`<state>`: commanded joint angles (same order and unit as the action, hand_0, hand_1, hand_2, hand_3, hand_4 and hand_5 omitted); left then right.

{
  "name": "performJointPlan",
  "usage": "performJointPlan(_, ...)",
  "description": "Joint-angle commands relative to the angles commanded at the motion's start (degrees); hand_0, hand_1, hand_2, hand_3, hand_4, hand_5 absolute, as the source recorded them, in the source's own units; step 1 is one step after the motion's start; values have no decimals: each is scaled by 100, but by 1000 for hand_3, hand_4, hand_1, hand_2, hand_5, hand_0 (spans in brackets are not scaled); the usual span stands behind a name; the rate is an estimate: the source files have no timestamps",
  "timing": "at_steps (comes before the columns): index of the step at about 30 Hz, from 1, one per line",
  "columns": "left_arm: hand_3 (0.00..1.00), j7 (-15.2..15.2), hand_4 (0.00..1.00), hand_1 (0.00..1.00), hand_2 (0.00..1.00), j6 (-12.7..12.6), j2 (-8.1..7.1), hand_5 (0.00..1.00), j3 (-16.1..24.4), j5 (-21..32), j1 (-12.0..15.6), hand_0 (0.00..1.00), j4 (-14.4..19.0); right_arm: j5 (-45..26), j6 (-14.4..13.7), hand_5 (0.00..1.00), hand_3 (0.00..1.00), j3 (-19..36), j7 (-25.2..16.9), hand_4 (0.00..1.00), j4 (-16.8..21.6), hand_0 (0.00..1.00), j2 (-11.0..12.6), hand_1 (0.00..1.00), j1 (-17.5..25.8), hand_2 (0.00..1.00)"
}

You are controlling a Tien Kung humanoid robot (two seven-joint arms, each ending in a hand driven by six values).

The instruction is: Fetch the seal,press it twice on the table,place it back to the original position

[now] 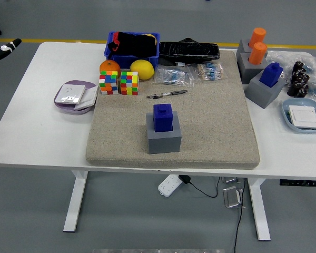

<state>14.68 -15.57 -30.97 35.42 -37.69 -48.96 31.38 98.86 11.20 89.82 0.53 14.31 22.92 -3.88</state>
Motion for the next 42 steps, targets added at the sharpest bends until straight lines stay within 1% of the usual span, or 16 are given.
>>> performJointPlan(10,998,-1,952,998,998,-1,-30,414,-26,-3,-35,998,10,-34,9,534,639,-76,0,770,10,786,37,698,-23,679)
performJointPlan(20,998,-13,946,998,998,7,-20,405,-54,19,-26,998,20,1,1,534,639,-37,1,769,1,786,39,698,7,680)
performJointPlan(31,998,-25,942,998,998,8,-41,402,30,29,8,998,100,22,40,533,641,-31,42,768,3,786,46,698,-22,681)
performJointPlan(42,998,-30,942,998,998,15,-59,404,42,53,-44,998,65,30,32,533,643,-8,28,766,12,786,49,699,-59,684)
